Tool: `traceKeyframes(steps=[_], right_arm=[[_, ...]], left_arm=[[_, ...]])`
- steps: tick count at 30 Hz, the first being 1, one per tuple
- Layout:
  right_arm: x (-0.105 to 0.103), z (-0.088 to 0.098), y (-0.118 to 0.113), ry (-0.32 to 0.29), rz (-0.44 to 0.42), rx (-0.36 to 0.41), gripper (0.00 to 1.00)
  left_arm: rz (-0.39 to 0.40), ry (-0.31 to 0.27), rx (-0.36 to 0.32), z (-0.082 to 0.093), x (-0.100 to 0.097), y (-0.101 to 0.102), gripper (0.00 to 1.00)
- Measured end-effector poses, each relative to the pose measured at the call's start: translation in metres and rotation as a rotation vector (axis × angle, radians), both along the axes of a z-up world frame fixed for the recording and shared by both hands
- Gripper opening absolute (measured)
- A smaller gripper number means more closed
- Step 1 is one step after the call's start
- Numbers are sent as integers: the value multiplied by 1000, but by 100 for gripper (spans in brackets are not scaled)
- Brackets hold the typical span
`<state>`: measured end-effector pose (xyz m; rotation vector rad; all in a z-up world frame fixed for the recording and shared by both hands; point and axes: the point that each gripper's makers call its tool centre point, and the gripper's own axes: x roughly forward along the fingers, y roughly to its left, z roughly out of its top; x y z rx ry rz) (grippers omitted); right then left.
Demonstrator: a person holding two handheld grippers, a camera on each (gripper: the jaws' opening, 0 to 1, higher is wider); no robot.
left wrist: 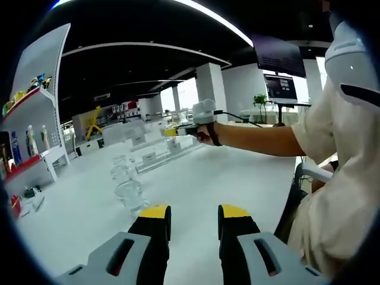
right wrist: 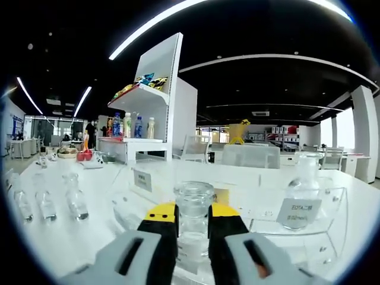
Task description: Identify the label on the chemical reagent bottle, grasp the chemical reagent bottle, and place it in the designated position on the reagent rack
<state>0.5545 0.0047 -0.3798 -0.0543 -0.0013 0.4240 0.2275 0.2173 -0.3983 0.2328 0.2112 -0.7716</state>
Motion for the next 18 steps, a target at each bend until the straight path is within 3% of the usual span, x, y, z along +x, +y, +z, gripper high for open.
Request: traceKeyframes(steps=[18], right_arm=[[5, -12, -2, 28, -1, -2, 18]], left_arm=[[2, 5, 6, -2, 1, 0, 32]])
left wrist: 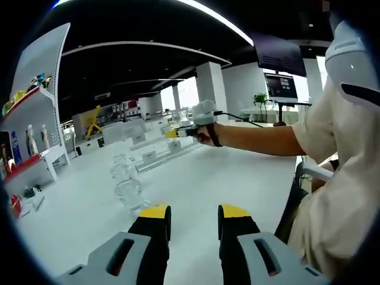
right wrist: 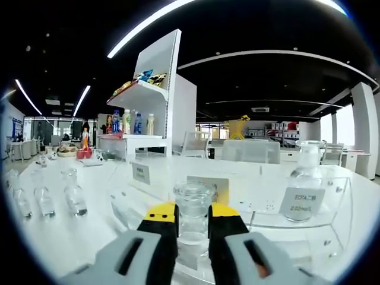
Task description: Identify the label on the chemical reagent bottle, grasp the chemical reagent bottle, and place it in the designated position on the reagent rack
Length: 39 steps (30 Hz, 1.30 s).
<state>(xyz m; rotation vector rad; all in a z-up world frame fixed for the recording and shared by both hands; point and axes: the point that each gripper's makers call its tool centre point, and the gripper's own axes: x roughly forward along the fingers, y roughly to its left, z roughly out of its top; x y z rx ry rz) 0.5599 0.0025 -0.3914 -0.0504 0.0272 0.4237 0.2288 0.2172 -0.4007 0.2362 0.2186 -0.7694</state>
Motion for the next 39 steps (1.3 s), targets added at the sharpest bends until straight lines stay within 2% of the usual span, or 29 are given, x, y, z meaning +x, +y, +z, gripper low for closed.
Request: traceKeyframes(steps=[24, 39], right_arm=[[-2, -13, 1, 32, -13, -2, 19], [-6, -13, 0, 42, -17, 5, 19]], left_arm=[[3, 4, 2, -1, 1, 0, 32], [2, 3, 0, -1, 1, -1, 32]])
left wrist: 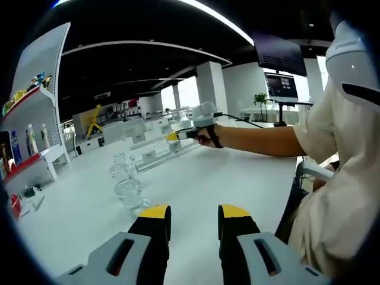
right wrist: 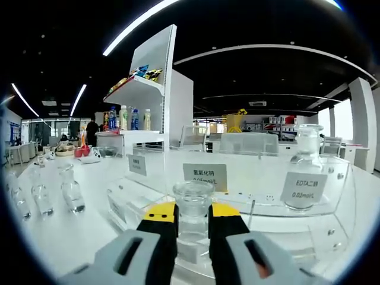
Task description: Identify the label on the chemical reagent bottle, grasp the chemical reagent bottle, and place it in the designated position on the reagent rack
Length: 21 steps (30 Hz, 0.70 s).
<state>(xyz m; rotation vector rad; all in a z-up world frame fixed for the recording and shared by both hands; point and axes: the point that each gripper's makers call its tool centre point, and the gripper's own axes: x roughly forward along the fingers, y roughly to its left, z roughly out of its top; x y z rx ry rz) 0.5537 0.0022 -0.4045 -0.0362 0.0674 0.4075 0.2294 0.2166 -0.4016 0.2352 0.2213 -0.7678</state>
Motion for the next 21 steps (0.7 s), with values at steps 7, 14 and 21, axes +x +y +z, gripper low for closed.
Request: traceKeyframes(steps=[7, 14, 21], right_arm=[[-1, 0, 0, 5, -10, -8, 20], [-3, 0, 0, 6, -12, -32, 22], [-4, -1, -8, 4, -25, -32, 24]], left_arm=[[-2, -3, -3, 1, -1, -1, 32], [7, -10, -7, 3, -1, 2, 32], [5, -19, -16, 6, -2, 2, 32]])
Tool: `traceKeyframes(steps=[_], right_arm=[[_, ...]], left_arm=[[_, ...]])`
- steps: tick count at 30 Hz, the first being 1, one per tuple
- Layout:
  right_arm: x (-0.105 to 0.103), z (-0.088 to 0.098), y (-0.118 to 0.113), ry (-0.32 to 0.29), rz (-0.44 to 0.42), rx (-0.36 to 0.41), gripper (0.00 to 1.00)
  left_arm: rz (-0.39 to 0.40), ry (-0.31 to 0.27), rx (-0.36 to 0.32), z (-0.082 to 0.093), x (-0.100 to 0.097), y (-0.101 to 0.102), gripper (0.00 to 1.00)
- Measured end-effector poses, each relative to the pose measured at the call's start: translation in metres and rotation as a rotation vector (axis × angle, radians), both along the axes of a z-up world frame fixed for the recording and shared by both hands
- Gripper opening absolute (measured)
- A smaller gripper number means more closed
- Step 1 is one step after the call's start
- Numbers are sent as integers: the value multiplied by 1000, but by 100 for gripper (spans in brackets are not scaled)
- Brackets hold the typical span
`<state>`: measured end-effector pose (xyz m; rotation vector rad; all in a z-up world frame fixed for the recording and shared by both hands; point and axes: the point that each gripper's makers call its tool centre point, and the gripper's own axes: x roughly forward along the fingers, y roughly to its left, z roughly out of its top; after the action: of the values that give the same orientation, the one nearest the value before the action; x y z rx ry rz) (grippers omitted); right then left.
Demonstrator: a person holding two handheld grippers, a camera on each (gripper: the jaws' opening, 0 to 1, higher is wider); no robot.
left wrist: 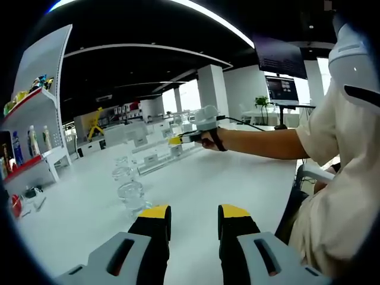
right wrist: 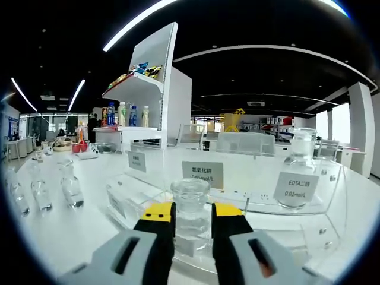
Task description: Identify the label on the chemical reagent bottle, grasp the chemical reagent bottle, and place it in the designated position on the reagent rack
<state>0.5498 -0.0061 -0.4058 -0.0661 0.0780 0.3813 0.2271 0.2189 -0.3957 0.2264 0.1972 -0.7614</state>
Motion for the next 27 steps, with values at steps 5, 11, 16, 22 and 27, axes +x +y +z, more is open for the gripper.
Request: traceKeyframes(steps=[5, 11, 16, 22, 27], right_arm=[[-3, 0, -3, -6, -2, 11, 25], [-5, 3, -5, -13, -3, 9, 27], [-10, 8, -6, -23, -6, 9, 27], [-26, 14, -7, -31, -6, 10, 27], [-40, 22, -3, -40, 1, 9, 27]], left_arm=[[-3, -9, -2, 4, -3, -1, 32], [9, -21, -9, 8, -4, 2, 32], [1, -31, -12, 12, -7, 0, 32], [0, -42, -16, 17, -9, 0, 32], [-1, -52, -22, 21, -12, 0, 32]])
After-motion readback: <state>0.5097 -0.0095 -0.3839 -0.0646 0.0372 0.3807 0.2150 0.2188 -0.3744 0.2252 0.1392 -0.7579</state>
